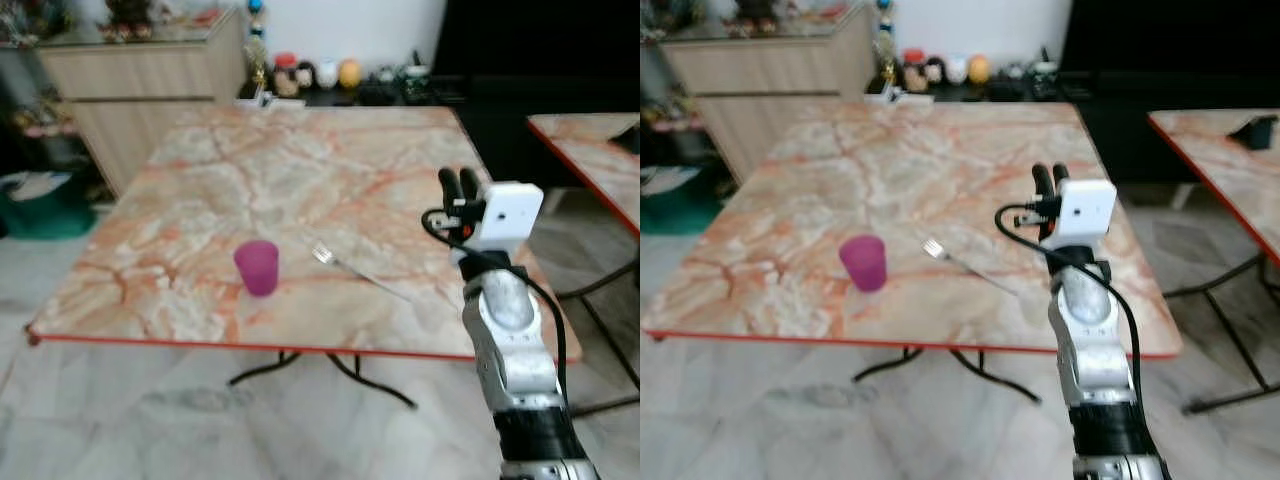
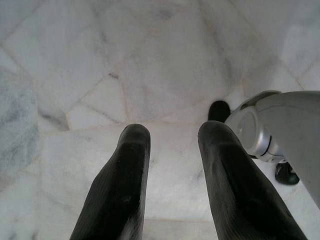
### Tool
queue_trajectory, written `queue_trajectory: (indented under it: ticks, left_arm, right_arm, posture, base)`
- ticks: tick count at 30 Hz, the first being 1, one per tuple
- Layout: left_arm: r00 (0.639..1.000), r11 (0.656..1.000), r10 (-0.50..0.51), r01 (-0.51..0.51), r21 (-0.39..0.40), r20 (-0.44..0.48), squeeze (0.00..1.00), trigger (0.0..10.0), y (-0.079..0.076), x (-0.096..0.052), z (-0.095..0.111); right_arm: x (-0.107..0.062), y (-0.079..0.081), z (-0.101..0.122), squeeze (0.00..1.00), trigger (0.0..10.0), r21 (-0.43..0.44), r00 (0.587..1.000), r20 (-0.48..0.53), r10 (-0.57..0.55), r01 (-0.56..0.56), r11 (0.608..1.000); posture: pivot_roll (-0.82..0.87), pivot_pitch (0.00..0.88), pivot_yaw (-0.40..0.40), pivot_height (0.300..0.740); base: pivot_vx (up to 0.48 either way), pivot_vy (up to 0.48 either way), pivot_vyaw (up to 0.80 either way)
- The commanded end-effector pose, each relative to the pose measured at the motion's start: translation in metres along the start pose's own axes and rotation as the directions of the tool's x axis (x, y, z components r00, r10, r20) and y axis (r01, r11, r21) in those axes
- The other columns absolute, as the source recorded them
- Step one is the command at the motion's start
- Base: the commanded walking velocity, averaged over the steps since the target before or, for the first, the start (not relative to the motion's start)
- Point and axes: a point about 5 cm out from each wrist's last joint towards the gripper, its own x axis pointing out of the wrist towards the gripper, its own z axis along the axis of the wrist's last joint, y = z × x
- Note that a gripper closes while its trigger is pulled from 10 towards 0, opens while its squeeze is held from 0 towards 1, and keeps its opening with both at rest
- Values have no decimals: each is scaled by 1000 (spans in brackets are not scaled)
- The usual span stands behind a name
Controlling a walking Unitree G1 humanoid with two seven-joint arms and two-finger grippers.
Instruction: Setting the table
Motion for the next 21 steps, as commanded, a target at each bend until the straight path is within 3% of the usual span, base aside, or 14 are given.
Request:
queue_trajectory:
  ticks: [1, 8, 13, 16, 21]
  left_arm:
    - [1000, 1000, 6, -6, -5, 3, 0, 10000, 2, -1, 0]
    - [1000, 1000, 5, -5, -2, 3, 0, 10000, 3, -1, 0]
    - [1000, 1000, 4, -4, 2, 2, 0, 10000, 3, -1, 0]
    - [1000, 1000, 5, -5, 4, 3, 0, 10000, 3, -1, 0]
    - [1000, 1000, 4, -4, 6, 3, 0, 10000, 3, -1, 0]
  right_arm:
    - [1, 0, 0, 0, 10000, 13, 1000, 1, -4, 4, 1000]
    - [2, 3, 1, 0, 10000, -5, 1000, 9, 11, -11, 1000]
    - [1, 6, 1, 0, 10000, -7, 1000, 7, 22, -22, 1000]
    - [1, 3, 0, 0, 10000, 10, 1000, -2, 6, -6, 1000]
    - [-1, 7, -4, 0, 10000, 6, 997, -37, 68, -68, 998]
  posture:
    - [-73, 0, 44, 740]
    - [-76, 0, 47, 740]
    - [-75, 0, 48, 740]
    - [-76, 0, 48, 740]
    - [-78, 0, 46, 740]
  base:
    - [244, 0, 0]
    - [258, 0, 0]
    - [273, 0, 765]
    - [256, 0, 0]
    - [0, 0, 0]
